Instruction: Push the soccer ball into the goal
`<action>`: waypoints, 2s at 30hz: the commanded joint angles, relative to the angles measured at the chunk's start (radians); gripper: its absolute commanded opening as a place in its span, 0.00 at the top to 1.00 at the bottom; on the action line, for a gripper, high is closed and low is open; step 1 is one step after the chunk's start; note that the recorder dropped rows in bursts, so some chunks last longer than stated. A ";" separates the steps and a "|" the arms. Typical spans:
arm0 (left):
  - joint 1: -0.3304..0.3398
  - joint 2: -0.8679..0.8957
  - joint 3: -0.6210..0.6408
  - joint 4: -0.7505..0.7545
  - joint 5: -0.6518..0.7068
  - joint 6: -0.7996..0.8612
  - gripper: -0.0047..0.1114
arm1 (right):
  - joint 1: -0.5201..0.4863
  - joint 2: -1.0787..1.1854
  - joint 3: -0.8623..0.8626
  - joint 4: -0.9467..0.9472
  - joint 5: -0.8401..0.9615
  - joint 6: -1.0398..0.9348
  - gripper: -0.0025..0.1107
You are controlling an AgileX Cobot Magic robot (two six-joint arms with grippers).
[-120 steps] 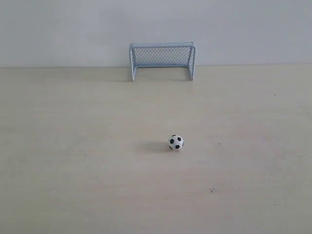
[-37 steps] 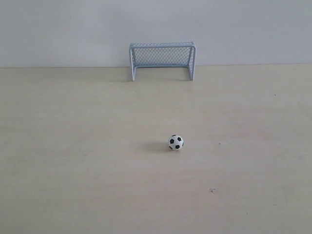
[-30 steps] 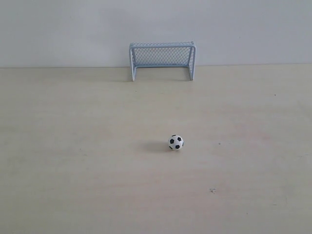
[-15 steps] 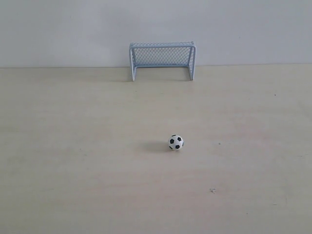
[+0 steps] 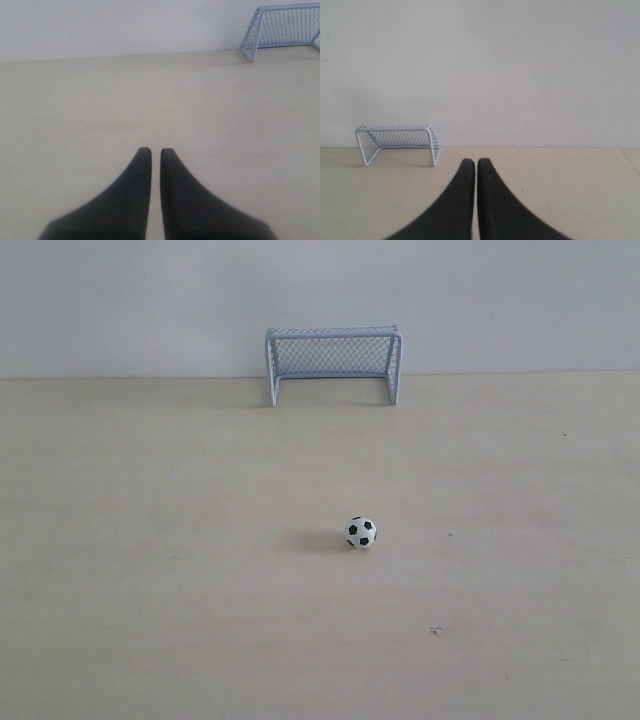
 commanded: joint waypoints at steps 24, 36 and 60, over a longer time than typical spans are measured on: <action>-0.008 -0.004 -0.004 -0.007 -0.012 -0.009 0.91 | 0.045 0.617 -0.311 0.274 0.322 -0.498 0.98; -0.008 -0.004 -0.004 -0.007 -0.012 -0.009 0.91 | 0.146 0.821 -0.391 0.338 0.402 -0.665 0.98; -0.008 -0.004 -0.004 -0.007 -0.012 -0.009 0.91 | 0.215 1.116 -0.493 0.329 0.557 -0.779 0.98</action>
